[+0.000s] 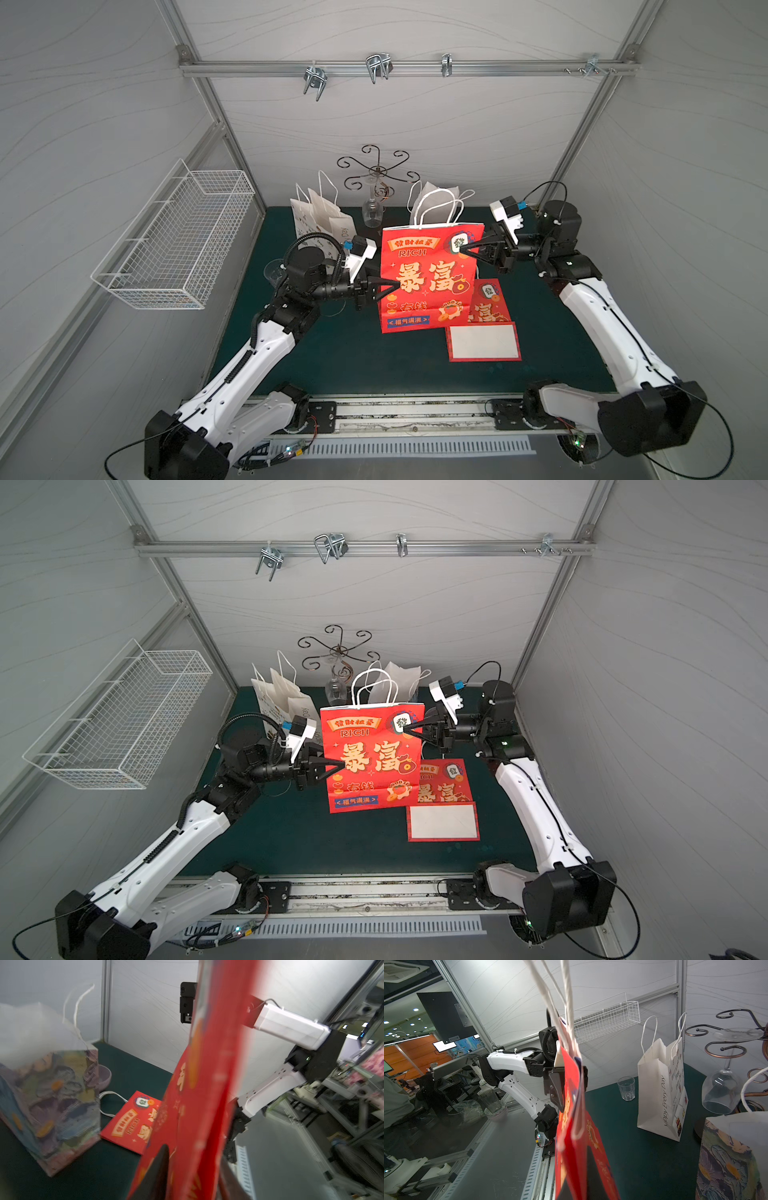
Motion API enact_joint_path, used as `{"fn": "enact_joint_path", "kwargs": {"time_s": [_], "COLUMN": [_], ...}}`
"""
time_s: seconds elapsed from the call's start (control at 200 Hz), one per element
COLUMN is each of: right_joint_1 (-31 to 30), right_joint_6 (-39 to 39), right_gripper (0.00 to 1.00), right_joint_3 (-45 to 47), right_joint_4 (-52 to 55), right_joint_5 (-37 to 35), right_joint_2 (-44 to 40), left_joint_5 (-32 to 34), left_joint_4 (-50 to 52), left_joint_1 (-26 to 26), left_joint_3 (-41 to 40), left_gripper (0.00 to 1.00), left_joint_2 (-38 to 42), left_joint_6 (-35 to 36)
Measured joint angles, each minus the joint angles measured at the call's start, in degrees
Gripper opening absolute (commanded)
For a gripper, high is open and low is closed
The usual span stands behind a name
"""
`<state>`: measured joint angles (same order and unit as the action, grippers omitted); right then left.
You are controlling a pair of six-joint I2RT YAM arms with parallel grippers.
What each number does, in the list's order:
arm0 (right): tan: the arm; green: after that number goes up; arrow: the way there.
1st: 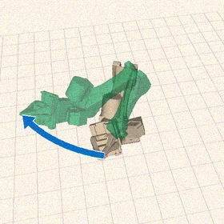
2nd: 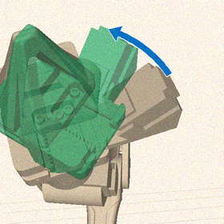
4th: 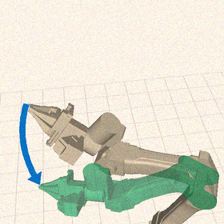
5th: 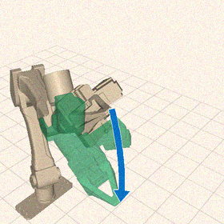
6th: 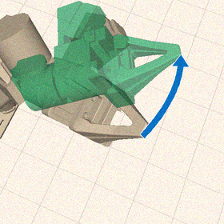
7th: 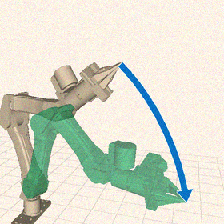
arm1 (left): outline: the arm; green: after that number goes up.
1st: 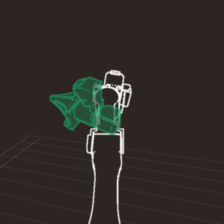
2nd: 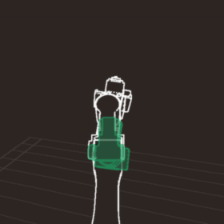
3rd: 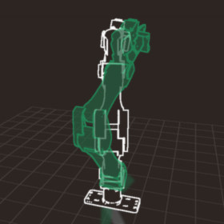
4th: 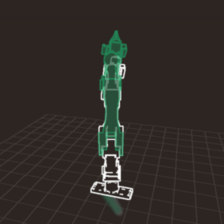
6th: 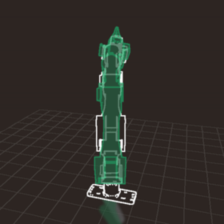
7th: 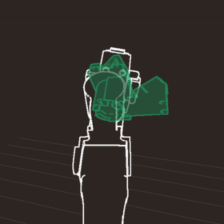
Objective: Put away the paper bag
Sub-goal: Press the paper bag at the center of the board.
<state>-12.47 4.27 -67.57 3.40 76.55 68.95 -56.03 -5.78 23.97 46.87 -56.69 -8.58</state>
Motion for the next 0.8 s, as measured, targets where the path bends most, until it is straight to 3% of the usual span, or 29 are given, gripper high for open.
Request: {"fn": "enact_joint_path", "kwargs": {"time_s": [0.05, 0.16, 0.24, 0.295, 0.35, 0.415, 0.505, 0.59, 0.715, 0.8], "right_joint_1": [0.0, -0.1, -0.2, -0.2, -0.2, -0.2, -0.2, -0.2, -0.2, -0.2], "right_joint_6": [0.5, 1.8, 3.4, 4.2, 4.9, 5.3, 5.6, 5.9, 6.1, 6.4], "right_gripper": [0.0, 0.0, 0.0, 0.0, 0.0, 0.0, 0.0, 0.0, 0.0, 0.0], "right_joint_3": [0.0, 0.0, 0.0, 0.0, 0.0, 0.0, 0.0, 0.0, 0.0, 0.0], "right_joint_4": [-0.4, -1.6, -3.1, -4.2, -5.0, -5.6, -6.2, -6.4, -6.9, -7.1], "right_joint_5": [0.0, 0.0, 0.0, 0.0, 0.0, 0.0, 0.0, 0.0, -0.1, -0.2], "right_joint_2": [0.0, 0.2, 0.5, 0.7, 0.8, 0.9, 0.9, 0.9, 1.0, 1.0], "left_joint_5": [-0.4, -0.7, -0.7, -0.3, 0.1, 0.8, 1.2, 0.9, 0.7, -0.2], "left_joint_4": [-0.1, -0.1, -0.1, 0.4, 1.2, 1.9, 2.3, 3.1, 3.2, 2.9], "left_joint_1": [0.0, 0.0, 0.0, 0.0, 0.0, 0.0, 0.0, 0.0, 0.0, 0.0], "left_joint_3": [-0.1, -0.1, -0.1, -0.2, -0.3, -1.1, -3.1, -4.6, -4.9, -4.9], "left_gripper": [0.0, 0.0, 0.34, 0.5, 0.6, 0.63, 0.55, 0.32, 0.07, 0.04], "left_joint_2": [0.0, 0.0, 0.2, 0.5, 0.8, 1.3, 1.9, 1.8, 1.8, 1.8], "left_joint_6": [-0.3, 0.3, 0.4, 0.8, 1.4, 1.8, 2.6, 2.6, 3.2, 3.2]}}
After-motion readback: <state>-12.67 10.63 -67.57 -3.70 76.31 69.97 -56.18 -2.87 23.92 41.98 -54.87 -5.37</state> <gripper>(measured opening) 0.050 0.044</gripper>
